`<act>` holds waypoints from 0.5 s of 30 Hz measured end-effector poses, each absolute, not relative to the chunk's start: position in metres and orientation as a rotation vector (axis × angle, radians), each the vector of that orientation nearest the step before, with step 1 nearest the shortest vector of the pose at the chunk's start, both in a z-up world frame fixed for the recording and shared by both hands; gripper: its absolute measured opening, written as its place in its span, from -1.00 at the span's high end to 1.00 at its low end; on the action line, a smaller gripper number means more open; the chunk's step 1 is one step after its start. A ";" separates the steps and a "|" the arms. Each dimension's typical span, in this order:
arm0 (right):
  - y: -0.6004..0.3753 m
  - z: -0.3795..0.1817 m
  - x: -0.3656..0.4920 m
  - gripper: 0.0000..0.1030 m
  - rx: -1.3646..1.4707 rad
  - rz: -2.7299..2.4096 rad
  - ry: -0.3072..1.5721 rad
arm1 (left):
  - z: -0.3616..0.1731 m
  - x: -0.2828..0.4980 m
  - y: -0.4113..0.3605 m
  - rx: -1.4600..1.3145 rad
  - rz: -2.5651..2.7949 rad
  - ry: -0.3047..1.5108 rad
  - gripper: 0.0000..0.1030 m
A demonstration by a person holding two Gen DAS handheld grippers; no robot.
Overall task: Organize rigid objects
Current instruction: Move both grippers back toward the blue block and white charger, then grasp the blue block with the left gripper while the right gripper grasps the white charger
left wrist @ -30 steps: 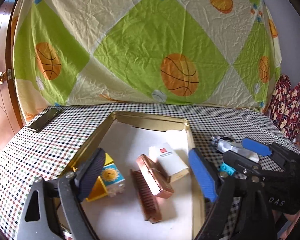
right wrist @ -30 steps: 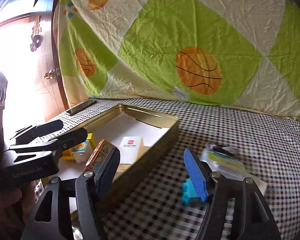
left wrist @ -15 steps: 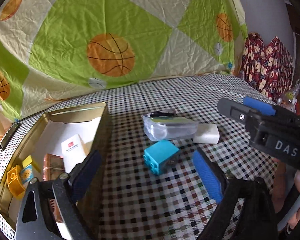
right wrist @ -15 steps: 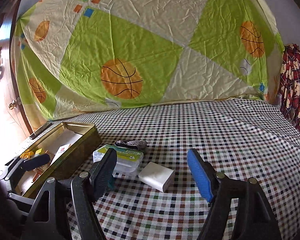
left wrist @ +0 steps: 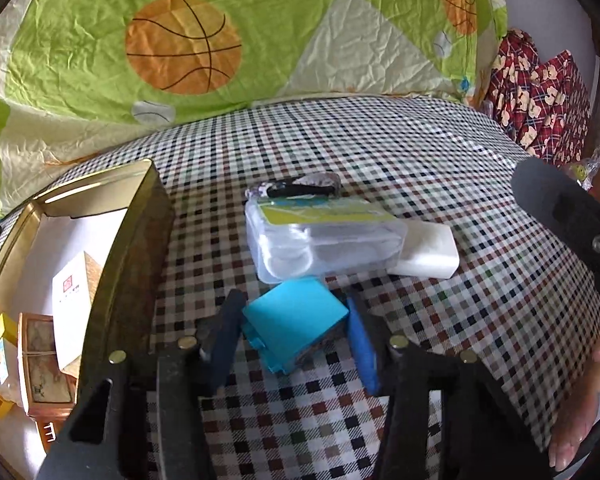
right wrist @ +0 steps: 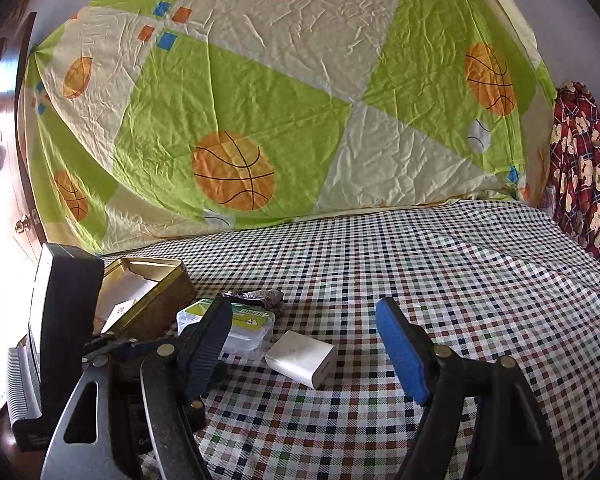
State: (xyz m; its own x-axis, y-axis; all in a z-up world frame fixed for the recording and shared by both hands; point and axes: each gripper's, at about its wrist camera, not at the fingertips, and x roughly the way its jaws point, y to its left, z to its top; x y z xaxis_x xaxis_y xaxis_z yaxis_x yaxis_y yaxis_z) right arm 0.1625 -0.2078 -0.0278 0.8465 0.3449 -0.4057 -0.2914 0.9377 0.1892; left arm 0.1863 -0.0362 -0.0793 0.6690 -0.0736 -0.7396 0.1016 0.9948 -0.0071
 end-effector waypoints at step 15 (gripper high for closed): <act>-0.201 -0.033 0.176 -0.59 0.094 0.306 0.532 | -0.052 0.135 -0.013 -0.020 -0.012 0.596 0.03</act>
